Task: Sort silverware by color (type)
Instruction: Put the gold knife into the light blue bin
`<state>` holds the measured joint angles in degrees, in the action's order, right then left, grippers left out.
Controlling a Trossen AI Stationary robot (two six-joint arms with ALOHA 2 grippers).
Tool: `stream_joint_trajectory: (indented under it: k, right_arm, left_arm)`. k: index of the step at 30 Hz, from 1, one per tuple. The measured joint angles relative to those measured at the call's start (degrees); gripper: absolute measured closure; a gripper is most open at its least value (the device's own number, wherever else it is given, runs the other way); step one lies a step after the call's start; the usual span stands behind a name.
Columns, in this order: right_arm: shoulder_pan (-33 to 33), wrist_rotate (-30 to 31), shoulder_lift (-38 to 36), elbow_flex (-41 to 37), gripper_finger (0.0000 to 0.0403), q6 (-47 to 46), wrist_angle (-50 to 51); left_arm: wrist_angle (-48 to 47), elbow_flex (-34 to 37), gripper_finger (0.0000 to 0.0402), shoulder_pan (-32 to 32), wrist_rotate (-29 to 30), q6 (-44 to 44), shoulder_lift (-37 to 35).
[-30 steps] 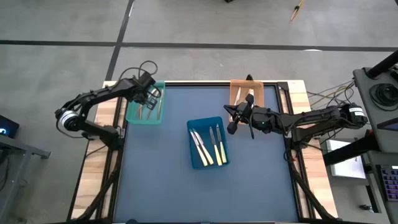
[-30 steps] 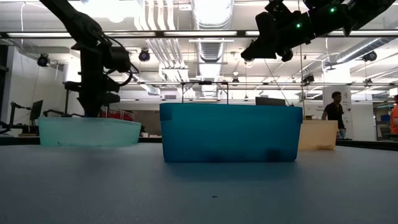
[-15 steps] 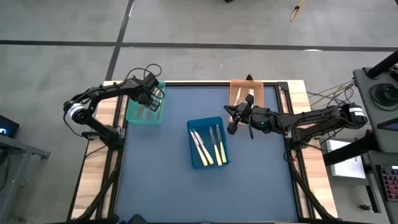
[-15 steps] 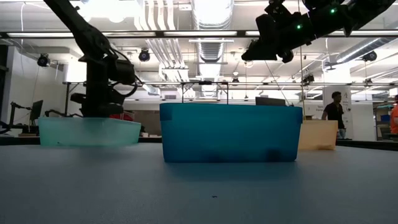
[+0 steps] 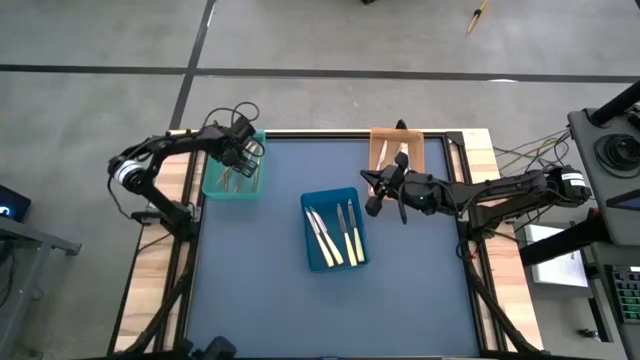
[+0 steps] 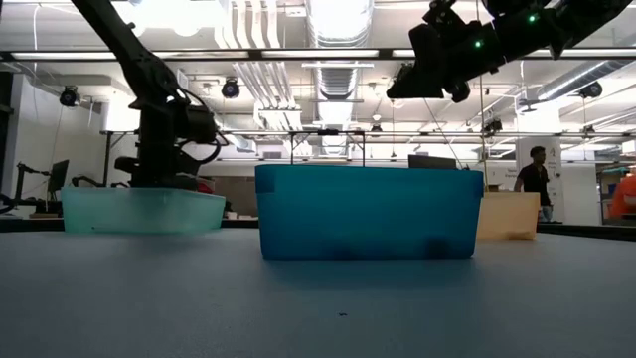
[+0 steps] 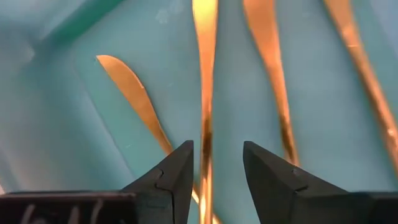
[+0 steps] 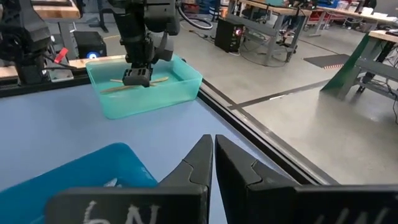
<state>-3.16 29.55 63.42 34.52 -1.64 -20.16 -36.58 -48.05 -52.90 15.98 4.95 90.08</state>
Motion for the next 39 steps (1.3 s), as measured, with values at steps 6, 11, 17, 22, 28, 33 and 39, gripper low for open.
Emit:
stream_joint_trajectory:
  k: [6,11,17,22,28,33,39]
  right_arm:
    - [0.0,0.0,0.0,0.0,0.0394,0.0,0.3]
    - [0.0,0.0,0.0,0.0,0.0394,0.1,0.3]
    - [0.0,0.0,0.0,0.0,0.0394,0.1,0.3]
    - [0.0,0.0,0.0,0.0,0.0394,0.1,0.3]
    - [0.0,0.0,0.0,0.0,0.0394,0.2,0.4]
    - [0.0,0.0,0.0,0.0,0.0394,0.2,0.9]
    - [0.0,0.0,0.0,0.0,0.0394,0.2,1.9]
  left_arm:
    - [0.1,0.0,0.0286,-0.4,-0.6,0.1,1.0]
    - [0.1,0.0,0.0289,-0.5,-0.7,0.6,1.1]
    - [0.1,0.0,0.0318,-0.5,-1.0,2.1,1.1]
    - [0.1,0.0,0.0352,-0.5,-1.0,3.2,1.1]
    - [0.2,0.0,0.0393,-0.5,-1.7,5.8,1.0]
    - [0.0,0.0,0.0396,-0.5,-3.1,8.4,0.9]
    - [-3.3,-1.0,0.0399,0.1,-7.8,11.2,0.6]
